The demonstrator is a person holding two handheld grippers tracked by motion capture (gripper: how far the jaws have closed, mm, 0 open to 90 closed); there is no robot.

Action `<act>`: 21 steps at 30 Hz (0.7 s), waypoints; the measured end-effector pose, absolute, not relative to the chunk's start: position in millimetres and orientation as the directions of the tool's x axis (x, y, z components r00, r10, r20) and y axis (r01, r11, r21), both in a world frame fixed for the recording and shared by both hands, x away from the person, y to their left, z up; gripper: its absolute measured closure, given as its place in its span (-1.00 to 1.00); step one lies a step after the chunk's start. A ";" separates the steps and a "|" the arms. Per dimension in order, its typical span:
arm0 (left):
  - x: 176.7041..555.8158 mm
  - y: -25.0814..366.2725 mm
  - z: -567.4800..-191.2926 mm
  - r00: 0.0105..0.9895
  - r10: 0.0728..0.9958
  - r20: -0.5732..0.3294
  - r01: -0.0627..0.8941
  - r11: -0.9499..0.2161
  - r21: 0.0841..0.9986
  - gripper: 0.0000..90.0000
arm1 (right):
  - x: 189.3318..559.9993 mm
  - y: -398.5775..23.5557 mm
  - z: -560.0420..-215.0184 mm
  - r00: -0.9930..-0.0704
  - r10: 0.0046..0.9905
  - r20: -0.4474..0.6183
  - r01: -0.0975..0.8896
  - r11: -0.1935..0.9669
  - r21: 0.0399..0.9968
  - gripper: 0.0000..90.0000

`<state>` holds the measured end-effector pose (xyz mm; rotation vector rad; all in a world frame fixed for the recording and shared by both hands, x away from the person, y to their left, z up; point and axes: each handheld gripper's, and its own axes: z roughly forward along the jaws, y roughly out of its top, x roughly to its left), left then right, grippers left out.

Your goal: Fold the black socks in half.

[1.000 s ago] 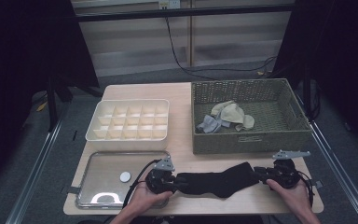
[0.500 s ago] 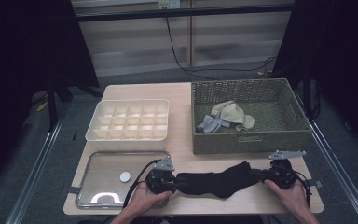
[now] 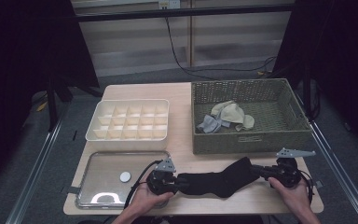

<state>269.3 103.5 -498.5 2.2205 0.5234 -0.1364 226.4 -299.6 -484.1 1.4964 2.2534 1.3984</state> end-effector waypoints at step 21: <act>276.5 107.5 -498.4 0.907 0.340 -0.248 0.407 -0.560 0.721 0.74 | 224.3 -296.0 -475.5 -0.521 0.756 0.396 0.661 0.065 0.747 0.83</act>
